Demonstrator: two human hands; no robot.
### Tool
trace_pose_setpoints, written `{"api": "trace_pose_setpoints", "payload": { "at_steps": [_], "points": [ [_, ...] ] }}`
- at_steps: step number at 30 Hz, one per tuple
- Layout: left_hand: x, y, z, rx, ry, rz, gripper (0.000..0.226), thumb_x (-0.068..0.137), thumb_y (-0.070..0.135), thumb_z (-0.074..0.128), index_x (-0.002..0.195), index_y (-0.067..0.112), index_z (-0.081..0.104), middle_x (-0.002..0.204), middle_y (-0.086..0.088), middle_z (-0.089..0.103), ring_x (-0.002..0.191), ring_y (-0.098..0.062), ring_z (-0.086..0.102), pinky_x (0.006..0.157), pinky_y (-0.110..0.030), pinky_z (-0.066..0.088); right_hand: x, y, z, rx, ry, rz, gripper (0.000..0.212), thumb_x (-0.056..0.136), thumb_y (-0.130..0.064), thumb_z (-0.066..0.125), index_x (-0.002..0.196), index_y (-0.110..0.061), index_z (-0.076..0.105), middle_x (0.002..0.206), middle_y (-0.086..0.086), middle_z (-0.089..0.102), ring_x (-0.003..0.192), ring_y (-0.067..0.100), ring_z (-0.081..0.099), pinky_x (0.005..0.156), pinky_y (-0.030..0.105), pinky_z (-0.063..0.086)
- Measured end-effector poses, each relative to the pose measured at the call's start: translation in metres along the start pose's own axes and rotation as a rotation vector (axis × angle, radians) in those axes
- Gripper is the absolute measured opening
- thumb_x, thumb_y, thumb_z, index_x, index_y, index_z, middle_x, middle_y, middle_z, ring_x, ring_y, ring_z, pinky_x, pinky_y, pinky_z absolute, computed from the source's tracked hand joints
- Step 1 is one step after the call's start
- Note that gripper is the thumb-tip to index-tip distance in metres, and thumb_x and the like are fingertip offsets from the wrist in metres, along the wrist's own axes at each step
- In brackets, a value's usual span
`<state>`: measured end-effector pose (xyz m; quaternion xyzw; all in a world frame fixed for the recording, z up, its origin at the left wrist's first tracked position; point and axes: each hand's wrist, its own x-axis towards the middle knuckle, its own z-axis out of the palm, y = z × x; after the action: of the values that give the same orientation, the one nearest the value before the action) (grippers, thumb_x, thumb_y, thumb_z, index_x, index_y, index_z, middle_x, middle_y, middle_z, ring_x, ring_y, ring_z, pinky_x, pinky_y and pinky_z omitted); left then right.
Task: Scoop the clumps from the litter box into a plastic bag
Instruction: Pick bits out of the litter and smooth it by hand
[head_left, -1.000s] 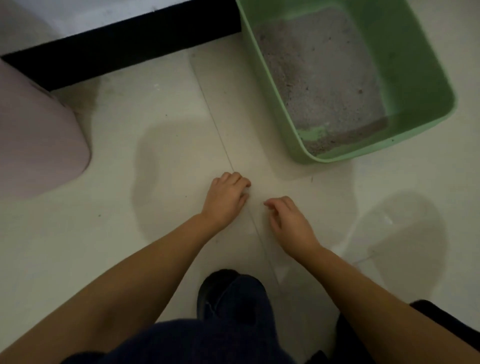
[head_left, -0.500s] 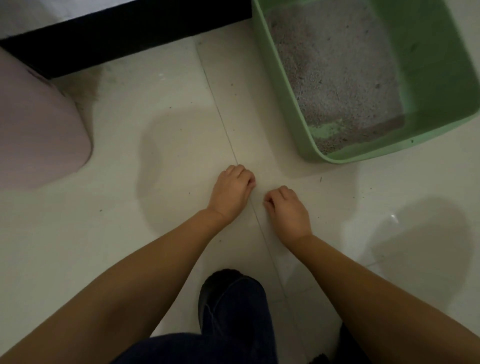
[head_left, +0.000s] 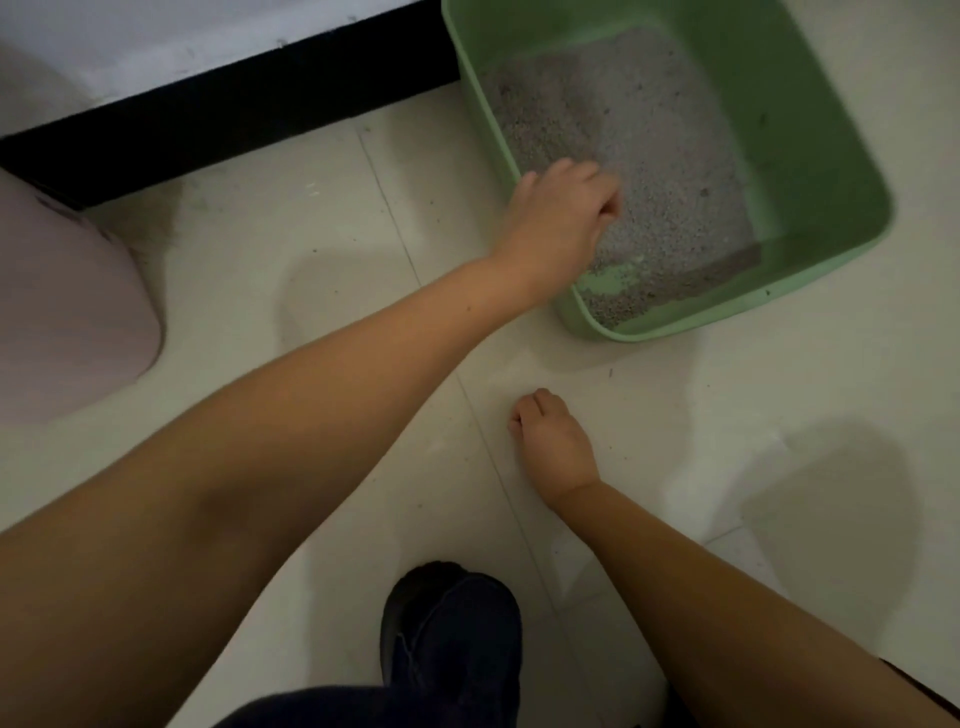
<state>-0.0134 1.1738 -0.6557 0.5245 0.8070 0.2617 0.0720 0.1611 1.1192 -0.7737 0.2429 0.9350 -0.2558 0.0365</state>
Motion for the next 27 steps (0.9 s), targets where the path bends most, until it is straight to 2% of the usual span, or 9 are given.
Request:
{"api": "trace_pose_setpoints", "payload": {
  "at_steps": [2,5,8,10,12,15,19,24,27],
  "points": [
    [0.003,-0.01,0.002,0.021,-0.108,-0.06,0.02,0.094,0.02,0.049,0.107,0.015,0.063,0.113,0.0,0.062,0.11,-0.02,0.049,0.089,-0.031,0.033,0.0,-0.005,-0.01,0.075,-0.017,0.033,0.001,0.083,0.001,0.06,0.083,0.002,0.06,0.088,0.019,0.058,0.078,0.032,0.057,0.062,0.032,0.048],
    [-0.02,-0.024,-0.009,-0.169,0.101,-0.067,0.016,0.088,0.021,0.056,0.091,0.009,0.066,0.09,-0.004,0.064,0.09,-0.022,0.054,0.08,-0.033,0.038,-0.001,-0.022,-0.048,0.274,0.053,-0.043,0.015,0.091,-0.01,0.047,0.089,0.0,0.058,0.089,0.015,0.056,0.081,0.022,0.051,0.07,0.033,0.042],
    [-0.071,-0.048,-0.019,-0.271,0.254,-0.236,0.015,0.088,0.019,0.057,0.083,0.006,0.063,0.077,-0.002,0.058,0.076,-0.017,0.052,0.072,-0.029,0.041,0.009,-0.031,-0.114,0.362,0.346,-0.116,0.018,0.09,-0.013,0.047,0.087,0.0,0.058,0.081,0.014,0.059,0.073,0.014,0.048,0.067,0.02,0.036],
    [-0.116,-0.066,-0.015,-0.274,0.204,-0.389,0.015,0.09,0.019,0.054,0.084,0.007,0.06,0.076,-0.006,0.06,0.072,-0.022,0.055,0.07,-0.037,0.048,0.022,-0.018,-0.151,0.323,0.555,-0.058,0.011,0.092,-0.009,0.05,0.09,0.0,0.057,0.08,0.015,0.061,0.071,0.018,0.053,0.064,0.016,0.036],
    [-0.159,-0.079,-0.004,-0.221,0.123,-0.488,0.013,0.09,0.018,0.054,0.084,0.009,0.061,0.074,-0.007,0.061,0.07,-0.024,0.056,0.067,-0.039,0.048,0.04,0.008,-0.169,0.28,0.609,0.065,0.013,0.094,-0.012,0.047,0.096,-0.002,0.055,0.087,0.016,0.062,0.075,0.025,0.057,0.068,0.021,0.041],
    [-0.21,-0.082,0.019,-0.113,-0.003,-0.518,0.008,0.089,0.011,0.058,0.087,0.007,0.064,0.077,-0.009,0.064,0.074,-0.027,0.057,0.068,-0.028,0.039,0.057,0.03,-0.168,0.123,0.49,0.192,0.02,0.092,-0.008,0.043,0.107,0.0,0.055,0.106,0.02,0.057,0.095,0.033,0.056,0.081,0.032,0.041],
    [-0.247,-0.076,0.041,0.011,-0.123,-0.442,0.025,0.088,0.029,0.049,0.09,0.01,0.065,0.082,-0.005,0.065,0.076,-0.025,0.059,0.071,-0.028,0.035,0.042,-0.014,-0.139,0.109,0.498,-0.055,0.016,0.088,-0.002,0.048,0.096,0.003,0.06,0.091,0.021,0.056,0.081,0.018,0.047,0.071,0.016,0.03],
    [-0.263,-0.076,0.05,0.17,-0.094,-0.321,0.029,0.083,0.037,0.047,0.091,0.013,0.063,0.087,-0.004,0.062,0.084,-0.018,0.044,0.072,-0.027,0.028,-0.003,-0.041,-0.036,0.074,-0.172,-0.186,0.019,0.088,-0.016,0.058,0.105,-0.01,0.063,0.101,0.009,0.058,0.09,0.024,0.058,0.076,0.035,0.05],
    [-0.259,-0.08,0.052,0.194,-0.051,-0.287,0.022,0.084,0.031,0.048,0.084,0.015,0.063,0.083,-0.002,0.062,0.081,-0.016,0.042,0.071,-0.027,0.028,-0.011,-0.03,-0.003,0.023,-0.268,-0.139,0.022,0.085,-0.02,0.061,0.104,-0.011,0.064,0.101,0.011,0.059,0.093,0.031,0.057,0.079,0.042,0.049]
  ]
}}
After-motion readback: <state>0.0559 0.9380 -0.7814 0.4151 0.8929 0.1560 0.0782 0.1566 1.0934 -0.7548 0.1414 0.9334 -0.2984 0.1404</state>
